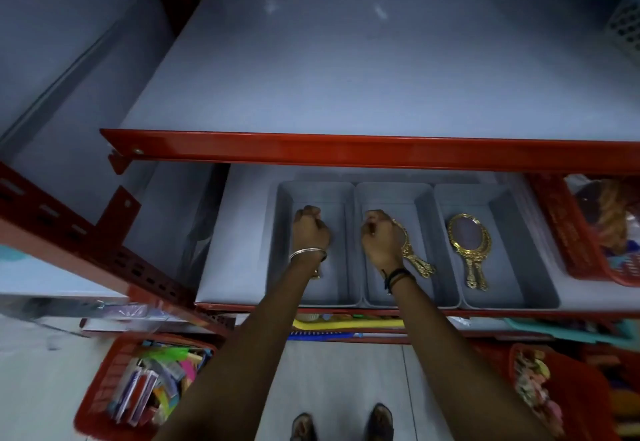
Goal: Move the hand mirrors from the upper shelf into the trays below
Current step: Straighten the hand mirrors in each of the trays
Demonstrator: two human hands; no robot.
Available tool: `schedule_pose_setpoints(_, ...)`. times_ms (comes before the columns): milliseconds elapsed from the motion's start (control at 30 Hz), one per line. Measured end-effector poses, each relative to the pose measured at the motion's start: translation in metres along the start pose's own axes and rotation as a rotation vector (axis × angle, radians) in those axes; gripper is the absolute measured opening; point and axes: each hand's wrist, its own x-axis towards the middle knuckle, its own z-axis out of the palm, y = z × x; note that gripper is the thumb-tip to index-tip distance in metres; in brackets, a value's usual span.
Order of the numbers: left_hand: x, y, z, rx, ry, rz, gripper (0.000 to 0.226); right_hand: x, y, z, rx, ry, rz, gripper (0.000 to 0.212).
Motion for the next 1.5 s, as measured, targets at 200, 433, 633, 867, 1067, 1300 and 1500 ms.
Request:
schedule_pose_setpoints(200,-0.051,0.044,0.059,-0.04,-0.212,0.073,0.028,0.022,0.053,-0.05,-0.06,-0.042,0.179,0.025)
schedule_pose_setpoints(433,-0.049,0.035,0.118,-0.037,-0.304,-0.266,0.044,0.042,0.076,-0.052,-0.265,-0.325,0.176,0.05)
schedule_pose_setpoints(633,-0.031,0.032,0.136,-0.061,-0.27,-0.366,0.047,0.043,0.083,-0.056,-0.205,-0.421,0.213,0.059)
schedule_pose_setpoints(867,-0.029,0.03,0.14,0.042,-0.23,-0.317,0.039,0.028,0.09,-0.058,-0.028,-0.337,0.228,0.044)
schedule_pose_setpoints(1067,-0.035,0.031,0.14,0.081,-0.202,-0.278,0.042,0.03,0.096,-0.056,-0.006,-0.281,0.25,0.029)
schedule_pose_setpoints(1300,-0.035,0.028,0.139,0.18,-0.219,-0.171,0.043,0.032,0.101,-0.043,0.014,-0.268,0.267,0.032)
schedule_pose_setpoints(1500,-0.033,0.028,0.138,0.195,-0.196,-0.124,0.041,0.028,0.097,-0.042,0.077,-0.203,0.283,0.036)
